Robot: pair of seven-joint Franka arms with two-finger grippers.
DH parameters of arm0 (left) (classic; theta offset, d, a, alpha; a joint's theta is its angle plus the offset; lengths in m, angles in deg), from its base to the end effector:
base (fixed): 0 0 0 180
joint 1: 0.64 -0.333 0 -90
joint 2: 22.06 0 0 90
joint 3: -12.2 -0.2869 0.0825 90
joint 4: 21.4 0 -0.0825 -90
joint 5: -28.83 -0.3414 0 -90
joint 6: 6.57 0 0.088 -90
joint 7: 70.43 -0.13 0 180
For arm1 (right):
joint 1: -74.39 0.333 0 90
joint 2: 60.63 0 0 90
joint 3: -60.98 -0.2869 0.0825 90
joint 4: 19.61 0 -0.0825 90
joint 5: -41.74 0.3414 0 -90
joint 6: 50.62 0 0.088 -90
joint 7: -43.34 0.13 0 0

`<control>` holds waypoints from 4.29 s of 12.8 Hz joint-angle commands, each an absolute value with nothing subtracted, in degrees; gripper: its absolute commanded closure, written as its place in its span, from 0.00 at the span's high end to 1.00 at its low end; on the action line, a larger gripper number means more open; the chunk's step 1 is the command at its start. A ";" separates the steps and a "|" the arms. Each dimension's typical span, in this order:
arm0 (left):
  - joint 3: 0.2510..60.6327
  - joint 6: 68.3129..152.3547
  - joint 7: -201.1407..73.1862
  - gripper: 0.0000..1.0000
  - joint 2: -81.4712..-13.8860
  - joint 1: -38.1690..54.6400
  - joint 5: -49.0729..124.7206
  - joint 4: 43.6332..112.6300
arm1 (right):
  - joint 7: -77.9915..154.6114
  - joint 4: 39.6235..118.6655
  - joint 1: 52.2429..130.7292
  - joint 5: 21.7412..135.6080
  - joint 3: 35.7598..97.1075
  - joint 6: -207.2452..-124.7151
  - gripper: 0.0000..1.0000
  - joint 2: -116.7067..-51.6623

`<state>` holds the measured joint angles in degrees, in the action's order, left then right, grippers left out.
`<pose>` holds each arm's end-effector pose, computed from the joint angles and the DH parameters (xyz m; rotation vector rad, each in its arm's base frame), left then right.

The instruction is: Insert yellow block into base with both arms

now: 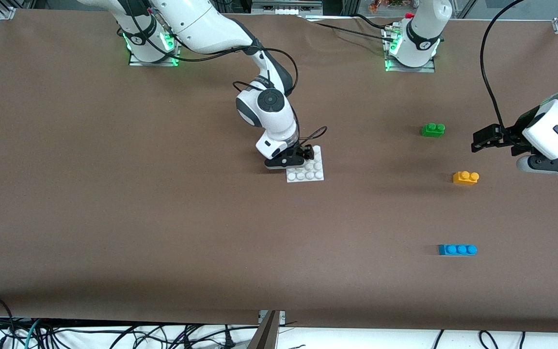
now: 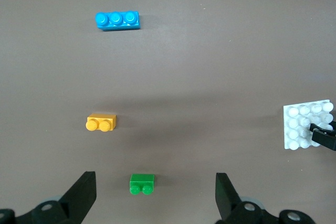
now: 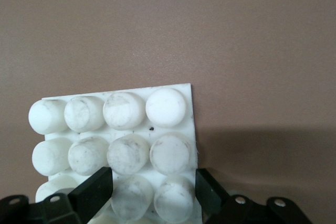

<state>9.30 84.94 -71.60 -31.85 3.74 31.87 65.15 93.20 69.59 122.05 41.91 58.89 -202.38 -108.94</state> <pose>0.5548 -0.0230 0.5093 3.0941 -0.0665 -0.1304 0.4408 0.5150 0.1621 -2.9264 0.0292 -0.2059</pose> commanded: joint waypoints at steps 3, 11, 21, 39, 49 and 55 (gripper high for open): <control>9.30 84.75 -72.80 1.00 -32.16 3.32 33.14 64.20 | 99.14 67.22 122.73 41.92 59.14 -203.03 0.73 -112.05; 9.30 84.75 -72.80 1.00 -32.16 3.32 33.14 64.20 | 103.20 65.47 120.97 42.18 59.23 -202.15 0.74 -111.70; 9.30 84.75 -72.63 1.00 -32.25 3.67 32.88 64.20 | 101.01 54.04 120.88 41.65 59.22 -185.47 0.91 -108.54; 8.87 85.97 -72.10 1.00 -34.19 2.88 32.17 67.96 | 57.68 67.13 93.05 46.93 66.37 -140.64 0.99 -66.01; 4.83 115.41 -81.31 1.00 -36.81 -3.45 24.79 91.36 | 53.98 67.49 78.08 44.90 59.05 -138.25 0.99 -63.53; 4.65 116.13 -82.03 1.00 -40.33 -3.45 24.53 92.68 | 53.27 65.38 78.08 44.91 59.05 -138.51 0.99 -64.68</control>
<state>4.77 115.07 -80.87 -40.62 -3.50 25.52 91.70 54.13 66.37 78.95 45.49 60.02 -138.70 -64.63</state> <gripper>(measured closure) 0.000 0.004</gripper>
